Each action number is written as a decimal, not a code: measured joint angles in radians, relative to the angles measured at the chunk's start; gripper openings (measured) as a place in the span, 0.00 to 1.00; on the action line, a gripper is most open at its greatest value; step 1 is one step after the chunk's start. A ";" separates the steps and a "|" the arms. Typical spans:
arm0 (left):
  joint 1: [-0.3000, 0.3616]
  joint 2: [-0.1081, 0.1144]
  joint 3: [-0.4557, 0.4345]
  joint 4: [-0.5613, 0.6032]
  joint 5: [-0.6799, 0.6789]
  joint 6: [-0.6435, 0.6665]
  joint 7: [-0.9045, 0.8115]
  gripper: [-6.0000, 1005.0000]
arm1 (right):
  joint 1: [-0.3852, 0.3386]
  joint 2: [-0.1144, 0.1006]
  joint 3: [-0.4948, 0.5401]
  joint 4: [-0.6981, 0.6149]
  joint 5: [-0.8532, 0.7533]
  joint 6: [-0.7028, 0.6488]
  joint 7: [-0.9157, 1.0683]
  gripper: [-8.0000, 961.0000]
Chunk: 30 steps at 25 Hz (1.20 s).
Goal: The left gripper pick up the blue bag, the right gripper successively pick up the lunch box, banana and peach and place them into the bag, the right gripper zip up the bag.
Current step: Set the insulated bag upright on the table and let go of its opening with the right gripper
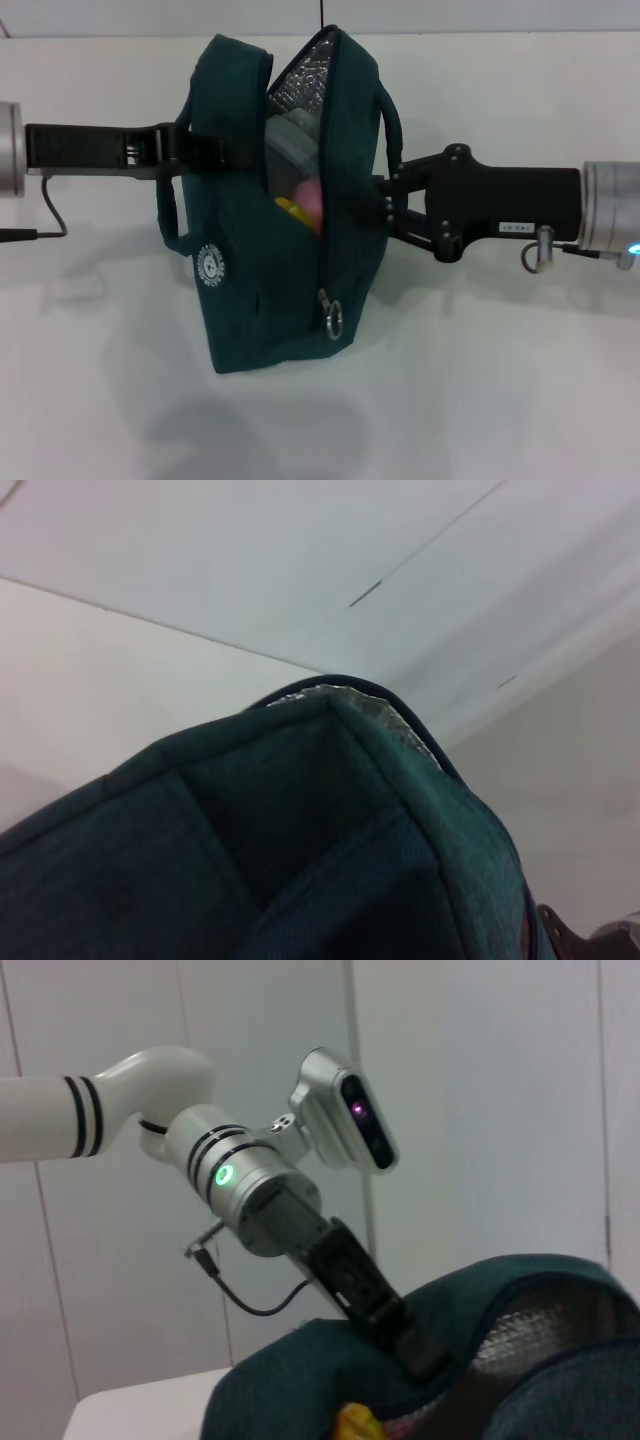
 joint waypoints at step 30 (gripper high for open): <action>-0.097 -0.010 0.065 -0.229 -0.050 -0.105 0.121 0.04 | -0.191 -0.006 0.289 -0.215 -0.145 -0.235 -0.004 0.17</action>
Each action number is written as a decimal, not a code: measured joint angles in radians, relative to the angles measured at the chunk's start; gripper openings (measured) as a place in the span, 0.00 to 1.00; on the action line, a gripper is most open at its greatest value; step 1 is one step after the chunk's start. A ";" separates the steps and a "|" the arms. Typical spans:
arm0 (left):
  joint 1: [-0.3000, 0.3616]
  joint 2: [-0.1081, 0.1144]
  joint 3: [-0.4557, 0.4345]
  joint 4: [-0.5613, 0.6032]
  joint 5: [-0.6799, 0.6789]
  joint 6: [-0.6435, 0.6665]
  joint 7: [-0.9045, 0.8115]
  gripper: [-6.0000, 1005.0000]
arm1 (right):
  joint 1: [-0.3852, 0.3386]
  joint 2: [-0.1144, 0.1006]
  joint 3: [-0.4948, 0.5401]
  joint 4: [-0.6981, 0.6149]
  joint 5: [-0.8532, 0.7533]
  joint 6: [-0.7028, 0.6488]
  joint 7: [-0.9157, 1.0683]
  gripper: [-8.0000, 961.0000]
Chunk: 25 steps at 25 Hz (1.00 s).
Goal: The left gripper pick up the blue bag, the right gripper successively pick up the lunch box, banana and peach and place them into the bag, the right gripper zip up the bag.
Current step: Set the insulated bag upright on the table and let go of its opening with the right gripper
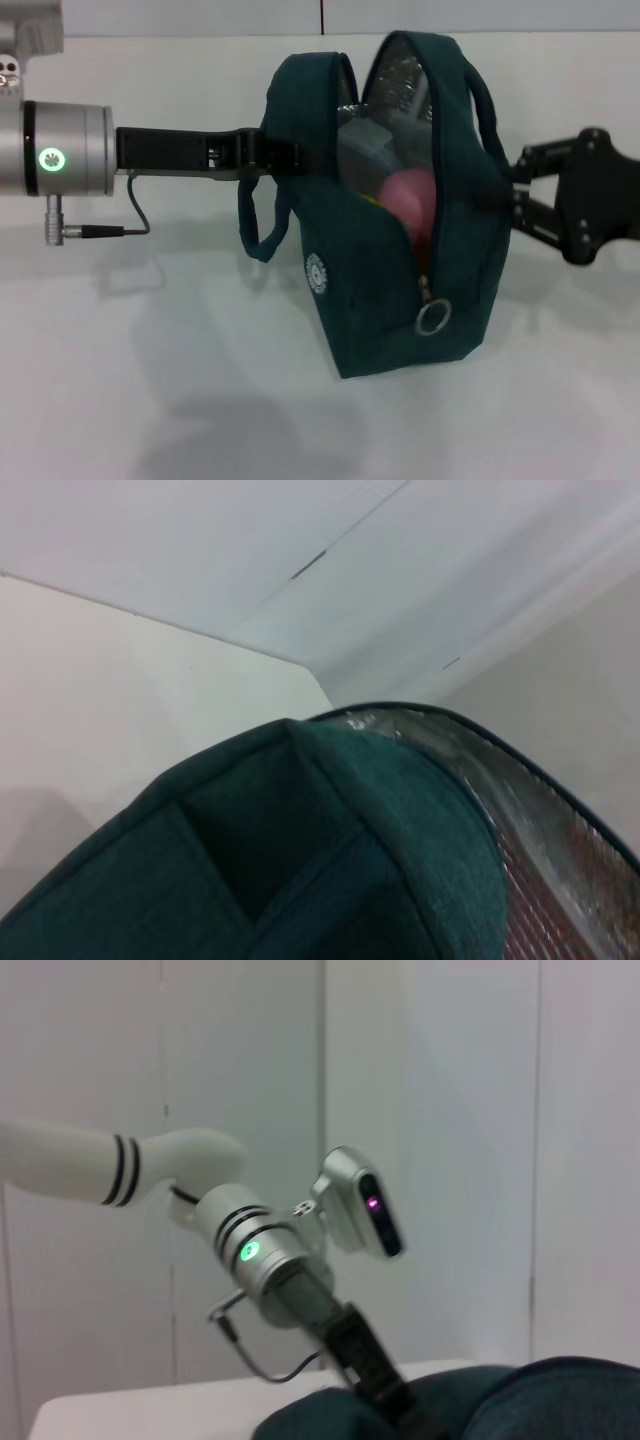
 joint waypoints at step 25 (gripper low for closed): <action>0.104 0.007 -0.020 -0.044 -0.182 0.061 0.164 0.04 | -0.008 0.004 0.032 0.167 0.073 -0.035 -0.117 0.16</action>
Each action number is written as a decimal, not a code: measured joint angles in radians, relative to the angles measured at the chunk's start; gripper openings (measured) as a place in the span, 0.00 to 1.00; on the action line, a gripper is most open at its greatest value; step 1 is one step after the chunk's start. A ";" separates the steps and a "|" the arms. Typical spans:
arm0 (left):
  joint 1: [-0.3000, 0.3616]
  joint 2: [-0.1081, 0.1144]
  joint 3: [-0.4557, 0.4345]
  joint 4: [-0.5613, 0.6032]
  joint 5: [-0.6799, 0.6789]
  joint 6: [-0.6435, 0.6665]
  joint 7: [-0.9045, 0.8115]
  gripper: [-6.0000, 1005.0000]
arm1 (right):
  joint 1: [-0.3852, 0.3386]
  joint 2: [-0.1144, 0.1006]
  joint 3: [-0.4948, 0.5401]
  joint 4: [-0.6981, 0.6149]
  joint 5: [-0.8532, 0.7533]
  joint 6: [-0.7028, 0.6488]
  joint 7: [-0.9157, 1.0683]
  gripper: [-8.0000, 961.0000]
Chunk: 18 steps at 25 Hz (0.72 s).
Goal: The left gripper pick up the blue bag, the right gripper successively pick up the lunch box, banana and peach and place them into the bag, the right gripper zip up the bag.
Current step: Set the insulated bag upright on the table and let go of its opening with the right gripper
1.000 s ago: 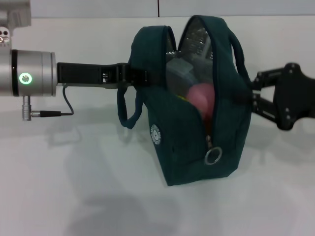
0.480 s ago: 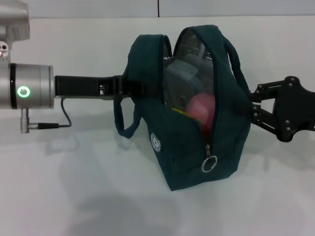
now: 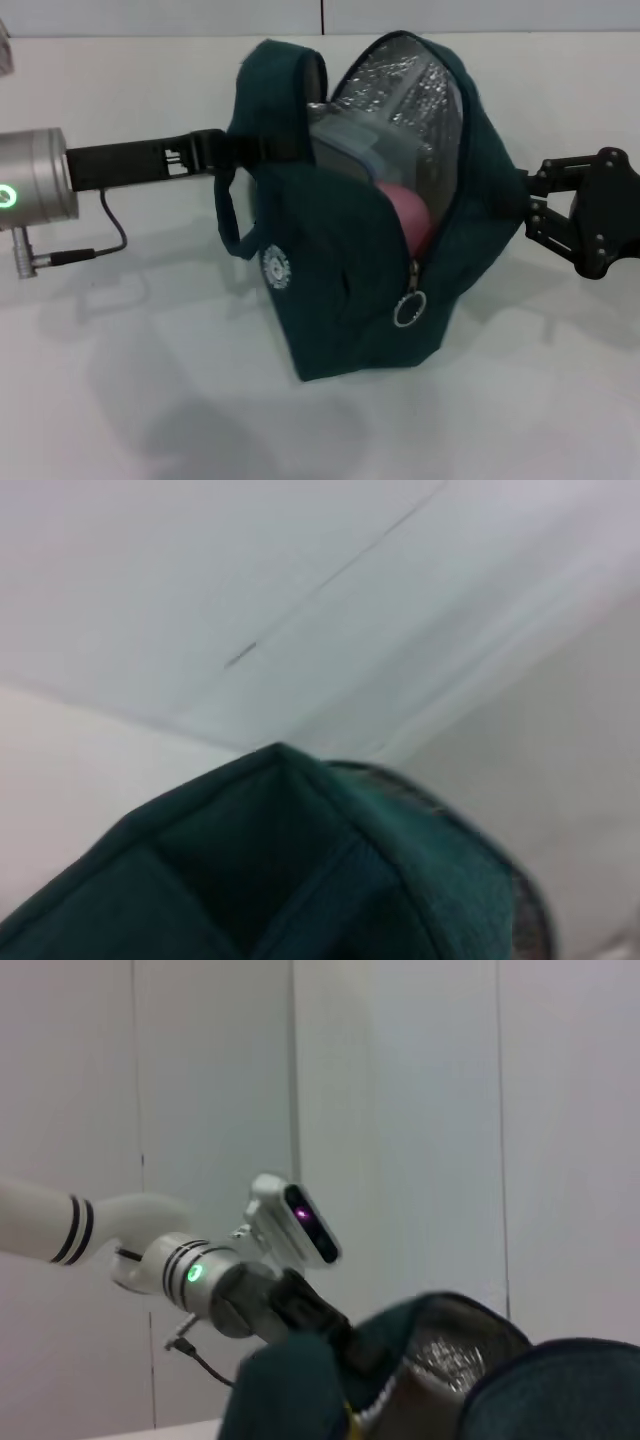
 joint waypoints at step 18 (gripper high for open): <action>-0.022 -0.002 0.008 -0.089 -0.003 -0.016 0.093 0.04 | 0.010 0.001 0.004 0.004 0.029 -0.042 -0.032 0.15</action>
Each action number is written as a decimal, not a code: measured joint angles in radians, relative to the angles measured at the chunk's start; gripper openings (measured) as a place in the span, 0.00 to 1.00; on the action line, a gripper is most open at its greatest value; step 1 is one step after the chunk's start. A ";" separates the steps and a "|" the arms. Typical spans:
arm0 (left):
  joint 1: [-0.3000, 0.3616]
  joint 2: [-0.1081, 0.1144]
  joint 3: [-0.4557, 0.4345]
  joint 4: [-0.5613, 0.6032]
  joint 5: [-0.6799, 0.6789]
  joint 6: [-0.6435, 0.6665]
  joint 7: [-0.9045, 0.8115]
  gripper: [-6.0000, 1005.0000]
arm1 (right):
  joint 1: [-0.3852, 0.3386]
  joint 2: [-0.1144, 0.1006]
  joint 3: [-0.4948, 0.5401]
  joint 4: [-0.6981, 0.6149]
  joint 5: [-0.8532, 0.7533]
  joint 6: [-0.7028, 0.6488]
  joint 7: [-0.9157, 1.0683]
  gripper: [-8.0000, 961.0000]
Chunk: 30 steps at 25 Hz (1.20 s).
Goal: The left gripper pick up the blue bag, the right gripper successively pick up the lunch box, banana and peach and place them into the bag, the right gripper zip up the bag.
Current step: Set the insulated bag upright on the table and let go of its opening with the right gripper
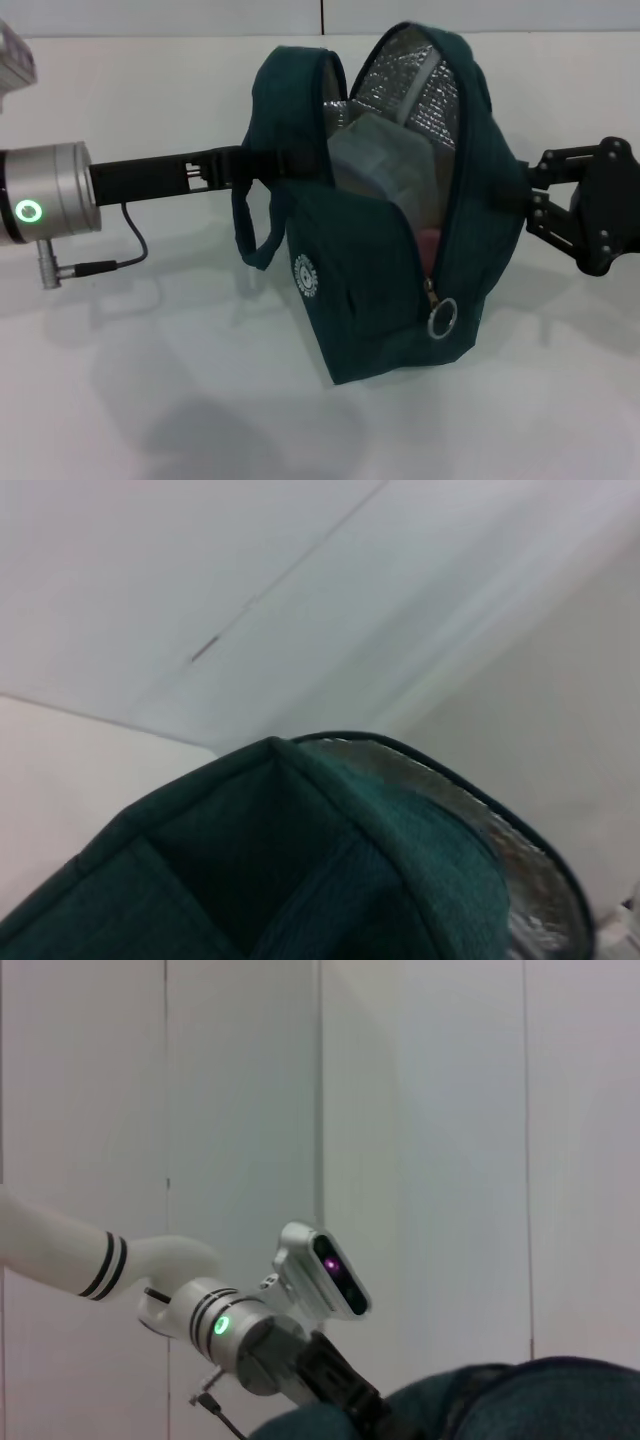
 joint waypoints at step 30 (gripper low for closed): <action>0.010 -0.003 0.000 -0.042 0.029 -0.042 0.002 0.04 | 0.014 0.000 0.003 0.063 -0.004 0.011 0.010 0.45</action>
